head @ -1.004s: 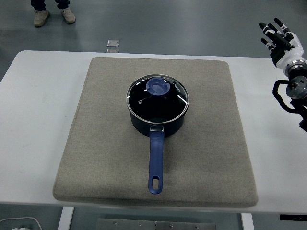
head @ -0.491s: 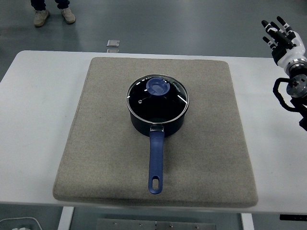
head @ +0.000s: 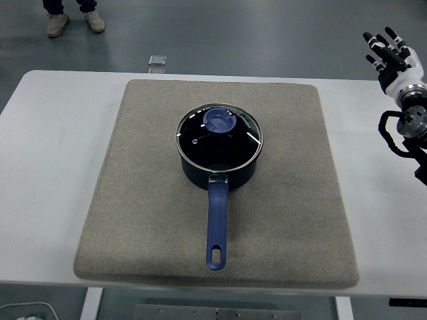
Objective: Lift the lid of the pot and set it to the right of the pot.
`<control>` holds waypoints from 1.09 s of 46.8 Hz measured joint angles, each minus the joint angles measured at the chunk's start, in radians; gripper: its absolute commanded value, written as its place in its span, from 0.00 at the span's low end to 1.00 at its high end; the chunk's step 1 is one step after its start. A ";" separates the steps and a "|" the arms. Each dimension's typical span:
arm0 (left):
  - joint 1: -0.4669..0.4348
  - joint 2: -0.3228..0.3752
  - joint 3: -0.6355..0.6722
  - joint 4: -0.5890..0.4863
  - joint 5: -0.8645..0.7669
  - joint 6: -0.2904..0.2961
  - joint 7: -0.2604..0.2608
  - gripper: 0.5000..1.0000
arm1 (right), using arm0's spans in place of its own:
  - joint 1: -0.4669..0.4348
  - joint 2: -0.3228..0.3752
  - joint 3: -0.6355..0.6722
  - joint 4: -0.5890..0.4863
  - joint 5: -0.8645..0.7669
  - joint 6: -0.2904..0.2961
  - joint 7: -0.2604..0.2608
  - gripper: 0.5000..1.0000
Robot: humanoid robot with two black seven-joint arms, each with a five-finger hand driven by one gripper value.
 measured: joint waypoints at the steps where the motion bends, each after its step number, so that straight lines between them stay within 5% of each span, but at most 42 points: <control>1: 0.000 0.000 0.000 0.000 0.000 0.000 0.000 1.00 | 0.000 0.000 0.000 0.000 0.000 0.000 0.000 0.80; 51: 0.000 0.000 0.001 0.000 0.000 0.000 0.000 1.00 | -0.016 -0.017 -0.014 -0.006 -0.015 -0.029 0.002 0.80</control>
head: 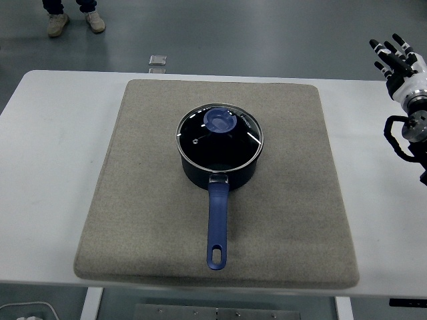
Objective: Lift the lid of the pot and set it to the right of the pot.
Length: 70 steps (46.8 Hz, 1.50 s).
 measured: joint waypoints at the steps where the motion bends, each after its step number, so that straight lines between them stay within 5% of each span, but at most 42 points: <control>1: 0.000 0.000 0.000 0.000 0.000 0.000 0.000 1.00 | 0.000 0.000 0.000 0.000 -0.001 0.000 0.000 0.80; 29: 0.000 0.000 0.000 0.000 0.000 0.000 0.000 1.00 | 0.049 -0.006 0.000 0.002 -0.206 0.021 -0.002 0.80; 48: 0.000 0.000 0.000 0.000 0.000 0.000 0.000 1.00 | 0.157 -0.043 -0.004 0.014 -0.583 0.183 -0.002 0.80; 59: 0.000 0.000 0.000 0.000 0.000 0.000 0.000 1.00 | 0.219 -0.083 -0.020 0.023 -0.712 0.345 0.003 0.80; 70: 0.000 0.000 0.000 0.000 0.000 0.000 0.000 1.00 | 0.262 -0.096 -0.029 0.034 -0.909 0.466 0.100 0.79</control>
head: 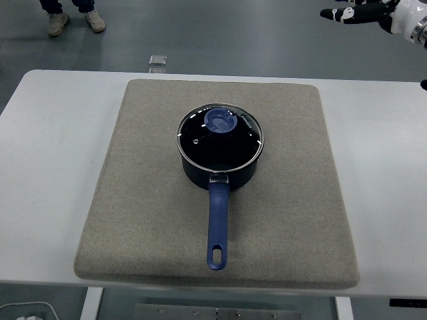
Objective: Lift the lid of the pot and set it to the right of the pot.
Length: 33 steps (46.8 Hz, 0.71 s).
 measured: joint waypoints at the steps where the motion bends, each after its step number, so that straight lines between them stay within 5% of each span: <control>1: 0.000 0.000 0.000 0.000 0.000 0.000 0.000 1.00 | 0.006 -0.001 0.000 0.005 -0.014 0.008 0.009 0.79; 13: 0.000 0.000 0.000 0.000 0.000 0.000 0.000 1.00 | 0.040 -0.033 -0.001 0.080 -0.123 0.112 0.088 0.79; 33: 0.000 0.000 0.000 0.000 0.000 0.000 0.000 1.00 | 0.052 -0.072 -0.001 0.313 -0.444 0.114 0.176 0.79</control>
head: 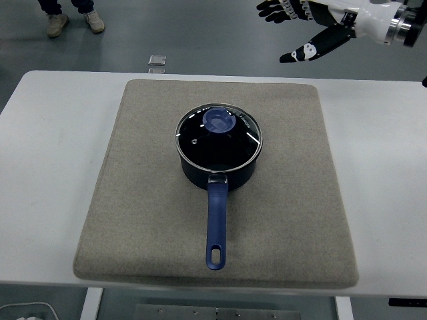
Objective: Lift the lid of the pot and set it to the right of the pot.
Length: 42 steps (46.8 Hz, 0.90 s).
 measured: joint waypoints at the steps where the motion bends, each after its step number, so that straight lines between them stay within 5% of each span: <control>1: 0.000 0.000 0.000 0.000 0.000 0.000 0.000 1.00 | 0.003 -0.001 0.000 0.010 -0.009 0.000 0.000 0.79; 14: 0.000 0.000 0.000 0.000 0.000 0.000 0.000 1.00 | 0.035 0.010 0.002 0.083 -0.119 -0.016 0.019 0.76; 42: 0.000 0.000 0.000 0.000 0.000 0.000 0.000 1.00 | 0.032 0.018 -0.121 0.215 -0.332 -0.226 0.030 0.75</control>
